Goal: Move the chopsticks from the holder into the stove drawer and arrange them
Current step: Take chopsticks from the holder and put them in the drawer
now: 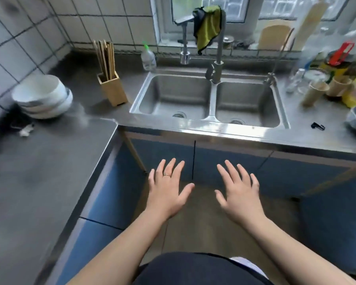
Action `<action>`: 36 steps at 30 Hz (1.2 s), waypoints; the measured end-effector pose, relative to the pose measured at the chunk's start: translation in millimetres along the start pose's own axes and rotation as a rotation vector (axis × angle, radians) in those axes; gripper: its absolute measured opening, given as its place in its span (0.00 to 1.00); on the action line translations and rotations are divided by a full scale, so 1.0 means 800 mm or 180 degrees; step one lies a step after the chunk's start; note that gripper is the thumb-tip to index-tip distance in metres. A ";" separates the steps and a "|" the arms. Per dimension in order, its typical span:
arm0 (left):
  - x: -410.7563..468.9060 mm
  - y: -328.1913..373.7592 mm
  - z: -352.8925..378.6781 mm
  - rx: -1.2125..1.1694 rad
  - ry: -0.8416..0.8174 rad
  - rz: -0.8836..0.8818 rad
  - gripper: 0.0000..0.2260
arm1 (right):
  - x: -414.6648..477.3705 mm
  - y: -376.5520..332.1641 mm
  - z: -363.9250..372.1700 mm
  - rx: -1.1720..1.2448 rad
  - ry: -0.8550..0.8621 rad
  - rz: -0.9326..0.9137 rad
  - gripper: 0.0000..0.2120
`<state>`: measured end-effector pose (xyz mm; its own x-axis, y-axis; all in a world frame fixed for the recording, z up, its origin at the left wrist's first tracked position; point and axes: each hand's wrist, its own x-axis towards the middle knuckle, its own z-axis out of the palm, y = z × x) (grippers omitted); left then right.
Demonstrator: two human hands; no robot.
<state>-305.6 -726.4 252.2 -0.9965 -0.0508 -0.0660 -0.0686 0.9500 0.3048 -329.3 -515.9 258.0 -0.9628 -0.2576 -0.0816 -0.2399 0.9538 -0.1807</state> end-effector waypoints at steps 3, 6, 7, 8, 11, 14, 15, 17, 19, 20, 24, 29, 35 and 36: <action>0.027 -0.042 -0.022 -0.0123 0.0151 -0.0292 0.31 | 0.060 -0.044 -0.006 0.0013 0.0030 -0.0336 0.34; 0.061 -0.074 -0.038 -0.0178 0.0321 -0.0539 0.33 | 0.118 -0.076 -0.013 0.0063 0.0005 -0.0621 0.33; 0.074 -0.084 -0.043 -0.0207 0.0375 -0.0607 0.32 | 0.139 -0.084 -0.016 0.0091 -0.0007 -0.0697 0.33; 0.088 -0.092 -0.048 -0.0232 0.0433 -0.0664 0.32 | 0.160 -0.091 -0.019 0.0120 0.0003 -0.0770 0.33; 0.133 -0.112 -0.068 -0.0296 0.0604 -0.0829 0.32 | 0.228 -0.108 -0.031 0.0169 0.0005 -0.0974 0.31; 0.181 -0.129 -0.089 -0.0318 0.0751 -0.1019 0.30 | 0.298 -0.121 -0.045 0.0151 -0.0012 -0.1184 0.30; 0.196 -0.134 -0.097 -0.0338 0.0809 -0.1076 0.30 | 0.320 -0.126 -0.050 0.0151 0.0007 -0.1244 0.30; 0.225 -0.145 -0.111 -0.0394 0.0911 -0.1207 0.30 | 0.362 -0.139 -0.061 0.0165 0.0018 -0.1377 0.30; 0.249 -0.157 -0.122 -0.0467 0.1003 -0.1331 0.28 | 0.401 -0.155 -0.070 0.0165 -0.0002 -0.1531 0.30; 0.259 -0.163 -0.127 -0.0509 0.1060 -0.1390 0.28 | 0.419 -0.163 -0.074 0.0160 -0.0003 -0.1596 0.30; 0.295 -0.192 -0.147 -0.0692 0.1272 -0.1616 0.28 | 0.478 -0.197 -0.086 0.0279 -0.0034 -0.1762 0.31; 0.351 -0.252 -0.172 -0.1033 0.1425 -0.1787 0.24 | 0.542 -0.249 -0.090 0.0650 -0.0102 -0.1757 0.32; 0.433 -0.334 -0.208 -0.1865 0.1572 -0.1750 0.24 | 0.606 -0.325 -0.084 0.1749 -0.0336 -0.1457 0.35; 0.447 -0.349 -0.213 -0.1998 0.1545 -0.1749 0.24 | 0.615 -0.339 -0.081 0.2026 -0.0416 -0.1345 0.36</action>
<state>-650.5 -1062.3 305.7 -0.7192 -0.6948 0.0061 -0.4037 0.4250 0.8102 -745.9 -891.2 330.6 -0.7735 -0.6337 0.0118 -0.4277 0.5081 -0.7476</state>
